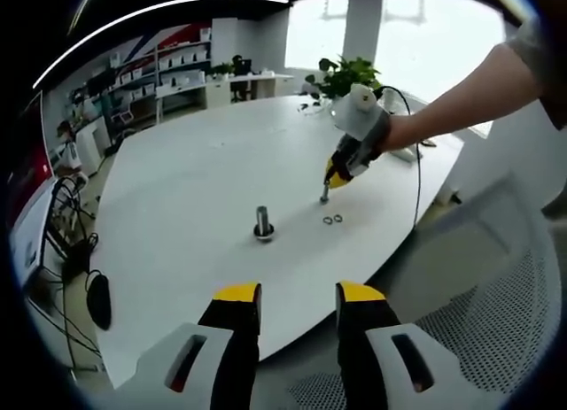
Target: Place the washer onto the threaded stud by aligning its center hole with the stud, sliding it down to the base, and recovering from edge contact or off-axis alignment until the washer reaches the visible bottom stop.
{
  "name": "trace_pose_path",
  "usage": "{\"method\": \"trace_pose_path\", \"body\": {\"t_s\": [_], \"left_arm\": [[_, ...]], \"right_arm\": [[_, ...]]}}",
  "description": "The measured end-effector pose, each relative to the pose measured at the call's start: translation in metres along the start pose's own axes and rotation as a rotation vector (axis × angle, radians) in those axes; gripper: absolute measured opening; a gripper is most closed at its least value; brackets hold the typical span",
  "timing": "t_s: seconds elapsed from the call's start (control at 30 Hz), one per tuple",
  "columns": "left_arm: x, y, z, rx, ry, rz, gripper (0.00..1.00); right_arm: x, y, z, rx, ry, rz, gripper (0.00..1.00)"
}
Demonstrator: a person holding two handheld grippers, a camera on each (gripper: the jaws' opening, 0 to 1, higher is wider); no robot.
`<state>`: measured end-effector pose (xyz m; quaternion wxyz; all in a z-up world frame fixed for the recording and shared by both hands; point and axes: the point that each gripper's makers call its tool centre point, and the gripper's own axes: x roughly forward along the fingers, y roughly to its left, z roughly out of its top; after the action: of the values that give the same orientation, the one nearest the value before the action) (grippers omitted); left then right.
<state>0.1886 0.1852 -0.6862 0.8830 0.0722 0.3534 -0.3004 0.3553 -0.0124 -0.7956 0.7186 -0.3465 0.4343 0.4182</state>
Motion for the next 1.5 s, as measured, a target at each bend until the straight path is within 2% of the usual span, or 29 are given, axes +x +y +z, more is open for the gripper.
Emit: {"method": "trace_pose_path", "body": {"t_s": [0.37,0.53,0.87,1.1,1.5], "left_arm": [[0.000,0.001,-0.001,-0.005,0.003,0.001,0.31],[0.001,0.000,-0.002,-0.001,0.014,-0.001,0.31],[0.003,-0.003,-0.004,0.005,0.026,-0.018,0.30],[0.002,-0.002,-0.004,-0.001,0.022,-0.014,0.30],[0.003,-0.003,-0.005,0.005,0.031,-0.017,0.31]], "right_arm": [[0.025,0.006,-0.015,0.011,0.057,0.040,0.14],[0.029,0.012,-0.019,0.018,0.069,0.050,0.14],[0.029,0.011,-0.018,0.055,0.047,0.054,0.15],[0.028,0.011,-0.023,0.033,0.044,0.031,0.18],[0.017,0.013,-0.052,0.072,0.067,0.015,0.21]]}}
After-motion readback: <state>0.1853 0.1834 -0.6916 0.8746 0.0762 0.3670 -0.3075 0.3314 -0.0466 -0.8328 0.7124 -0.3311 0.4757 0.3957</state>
